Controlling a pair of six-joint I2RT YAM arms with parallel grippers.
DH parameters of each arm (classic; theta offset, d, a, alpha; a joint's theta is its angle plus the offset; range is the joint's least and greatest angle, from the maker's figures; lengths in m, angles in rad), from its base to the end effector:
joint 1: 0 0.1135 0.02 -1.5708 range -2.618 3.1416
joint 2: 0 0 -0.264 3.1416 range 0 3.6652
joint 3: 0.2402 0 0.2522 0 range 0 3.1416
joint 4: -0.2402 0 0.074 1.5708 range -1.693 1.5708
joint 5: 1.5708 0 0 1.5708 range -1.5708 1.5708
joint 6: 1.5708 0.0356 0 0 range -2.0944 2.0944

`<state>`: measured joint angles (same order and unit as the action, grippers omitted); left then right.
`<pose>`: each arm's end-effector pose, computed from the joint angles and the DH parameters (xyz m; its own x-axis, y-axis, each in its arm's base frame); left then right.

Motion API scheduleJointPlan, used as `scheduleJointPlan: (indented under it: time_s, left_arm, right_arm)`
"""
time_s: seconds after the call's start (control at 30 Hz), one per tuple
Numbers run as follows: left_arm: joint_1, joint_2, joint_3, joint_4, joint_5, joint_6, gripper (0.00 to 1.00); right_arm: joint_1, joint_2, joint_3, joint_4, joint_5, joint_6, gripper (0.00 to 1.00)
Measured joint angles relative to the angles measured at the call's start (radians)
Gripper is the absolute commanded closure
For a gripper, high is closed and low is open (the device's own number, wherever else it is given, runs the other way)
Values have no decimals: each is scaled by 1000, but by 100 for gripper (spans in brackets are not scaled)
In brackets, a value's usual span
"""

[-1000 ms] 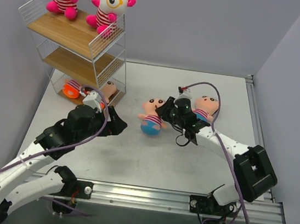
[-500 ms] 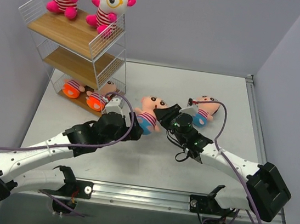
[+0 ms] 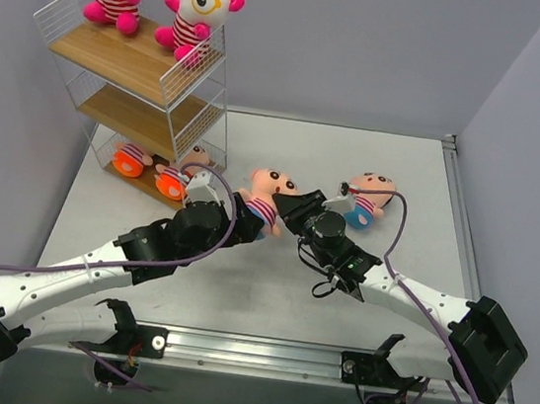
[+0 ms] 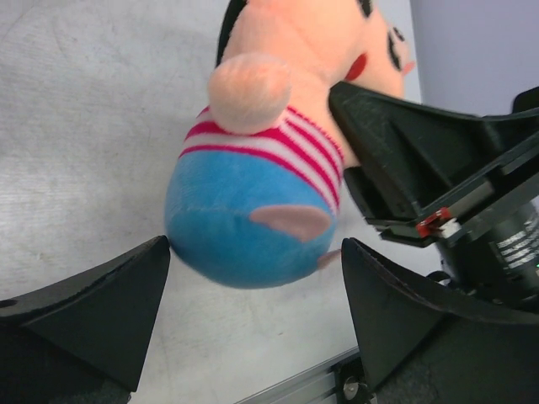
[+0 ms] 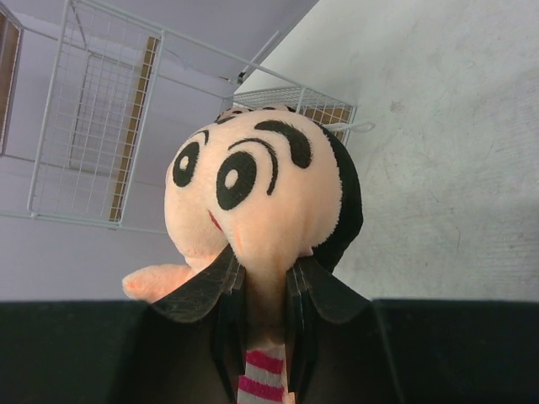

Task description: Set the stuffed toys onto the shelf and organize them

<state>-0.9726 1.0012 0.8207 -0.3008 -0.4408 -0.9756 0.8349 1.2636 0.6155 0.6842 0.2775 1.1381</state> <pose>0.1384 -0.1761 0.3017 -0.5887 -0.4660 -0.6605 0.0838 0.7775 -0.6232 0.1951 0.2009 0.2690 -0.4702 0.7815 -0.4101 -0.2439 0.3315 0.9114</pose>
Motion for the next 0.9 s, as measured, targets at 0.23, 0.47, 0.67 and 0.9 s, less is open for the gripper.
scheduleJointPlan:
  time_s: [0.23,0.47,0.67,0.9]
  left_arm:
    - [0,-6,-22,84,7,-4,12]
    - [0,15,-25,77,-13,-27,42]
    - [5,16,-29,62,-47,-44,76]
    - [38,-26,-39,14,-47,-44,98]
  right_arm:
    - [11,1,-1,8,10,6,100]
    - [13,17,-1,15,10,4,100]
    - [26,42,-1,23,7,-1,90]
    - [37,46,-1,23,-18,-31,41]
